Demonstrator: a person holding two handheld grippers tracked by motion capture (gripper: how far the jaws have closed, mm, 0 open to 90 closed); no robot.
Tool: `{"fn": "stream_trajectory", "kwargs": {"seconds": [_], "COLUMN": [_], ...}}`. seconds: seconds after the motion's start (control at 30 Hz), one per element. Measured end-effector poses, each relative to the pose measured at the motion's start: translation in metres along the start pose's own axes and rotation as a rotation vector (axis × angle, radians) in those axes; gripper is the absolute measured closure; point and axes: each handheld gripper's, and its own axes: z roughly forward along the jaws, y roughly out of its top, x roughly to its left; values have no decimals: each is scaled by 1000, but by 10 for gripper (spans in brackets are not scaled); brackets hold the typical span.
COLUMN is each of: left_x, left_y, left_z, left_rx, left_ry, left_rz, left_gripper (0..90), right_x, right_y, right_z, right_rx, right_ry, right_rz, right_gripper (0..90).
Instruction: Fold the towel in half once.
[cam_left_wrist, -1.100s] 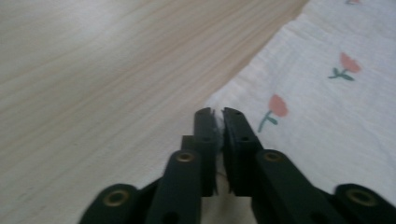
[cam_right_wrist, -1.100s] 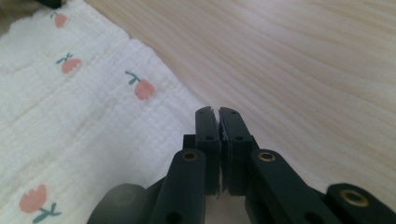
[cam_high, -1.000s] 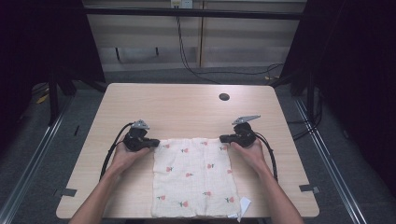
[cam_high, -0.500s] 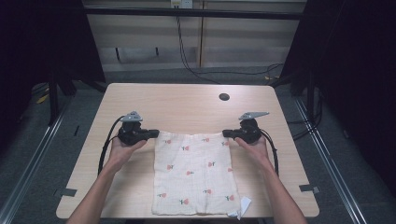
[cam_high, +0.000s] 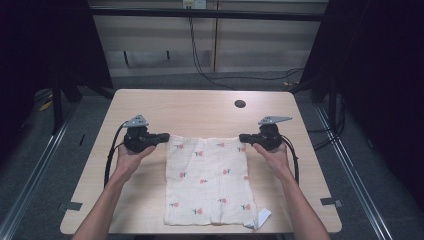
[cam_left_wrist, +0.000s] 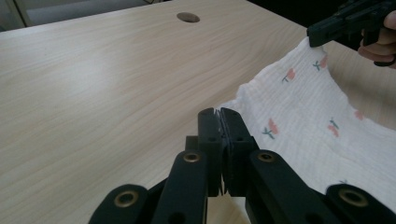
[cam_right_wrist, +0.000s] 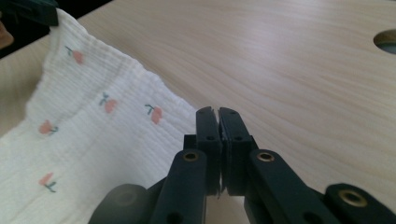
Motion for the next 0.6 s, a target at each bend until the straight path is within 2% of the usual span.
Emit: {"fn": "stream_trajectory", "kwargs": {"seconds": [0.07,0.2,0.33,0.5,0.6], "left_x": [-1,1,-5,-17,-16], "left_y": [-1,-3,-3,1,8], "left_z": [-1,-4,-8,-14,-12], "left_rx": [5,4,8,-5,5], "left_ry": [12,5,-2,-11,2], "left_rz": [8,4,26,49,67], "left_gripper": [882,882,882,882,882], "right_x": [2,4,7,14,14], "right_y": [2,-2,-5,1,9], "right_z": [-1,-7,-17,-32,-34], "right_rx": [-5,-28,-25,-21,-27], "right_ry": [-3,11,15,6,-11], "right_rz": [-17,-9,-19,-55,-64], "right_gripper": [879,879,880,879,880]}}
